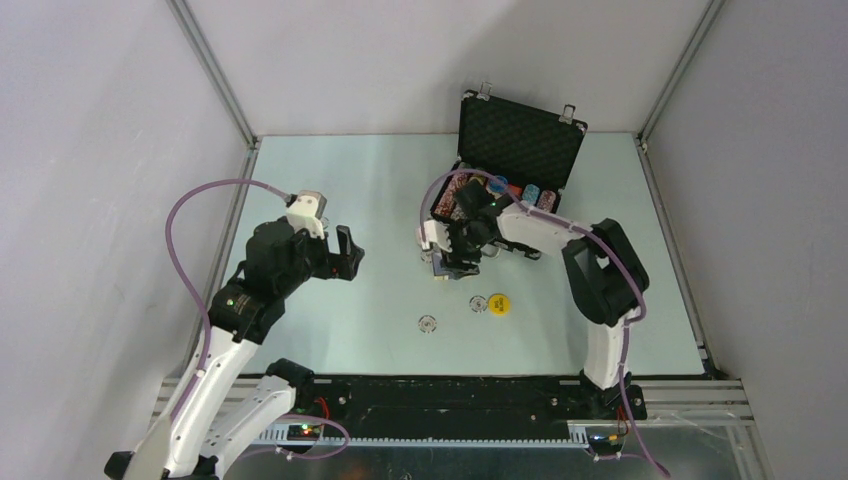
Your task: Pack up texas hold em set
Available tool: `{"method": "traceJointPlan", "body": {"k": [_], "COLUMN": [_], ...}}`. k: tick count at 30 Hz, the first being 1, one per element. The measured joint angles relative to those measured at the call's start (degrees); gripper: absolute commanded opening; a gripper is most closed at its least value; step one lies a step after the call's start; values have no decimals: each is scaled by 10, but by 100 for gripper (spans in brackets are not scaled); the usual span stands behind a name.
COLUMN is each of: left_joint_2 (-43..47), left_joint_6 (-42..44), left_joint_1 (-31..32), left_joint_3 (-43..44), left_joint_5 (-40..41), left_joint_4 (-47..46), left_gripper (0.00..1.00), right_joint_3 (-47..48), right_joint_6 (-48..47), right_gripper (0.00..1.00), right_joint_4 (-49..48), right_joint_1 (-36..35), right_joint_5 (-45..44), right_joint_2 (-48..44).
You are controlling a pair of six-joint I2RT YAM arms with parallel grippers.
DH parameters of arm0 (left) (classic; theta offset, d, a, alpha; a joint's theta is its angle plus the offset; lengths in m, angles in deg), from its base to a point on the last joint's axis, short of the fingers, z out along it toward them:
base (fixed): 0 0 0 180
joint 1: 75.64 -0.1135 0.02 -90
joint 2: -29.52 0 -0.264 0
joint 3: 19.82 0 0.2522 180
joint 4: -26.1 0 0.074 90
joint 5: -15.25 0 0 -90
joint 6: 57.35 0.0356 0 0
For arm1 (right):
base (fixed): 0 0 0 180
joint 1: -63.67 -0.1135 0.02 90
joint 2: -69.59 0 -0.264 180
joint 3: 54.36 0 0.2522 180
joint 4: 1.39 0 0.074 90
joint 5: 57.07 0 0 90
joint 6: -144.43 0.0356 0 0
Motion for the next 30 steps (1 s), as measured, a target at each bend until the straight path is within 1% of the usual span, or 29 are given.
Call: {"method": "traceJointPlan", "body": {"k": [6,8,11,14,18,24,30], "left_joint_2": [0,0,0,0,0,0,0], "left_joint_6": [0,0,0,0,0,0,0], "left_joint_1": [0,0,0,0,0,0,0], "left_joint_3": [0,0,0,0,0,0,0], "left_joint_5": [-3,-3,-4,-4,-4,-4,-4], "left_joint_4": [0,0,0,0,0,0,0], "left_gripper": [96,96,96,96,96,96,96], "right_joint_3": [-1,-1,-1,-2,-4,-5,-5], "right_joint_6": [44,70,110,135,173,195,196], "right_gripper": [34,34,36,37,36,36,35], "right_joint_4": [-38,-69,-128,-157,-186,-191,-190], "right_joint_1": [31,51,79,97,105,105,105], "right_joint_5": [-11,-38,-107,-166,-227,-266,-283], "right_joint_2": [-93,-121,-135,-124,-81,-31,-19]}}
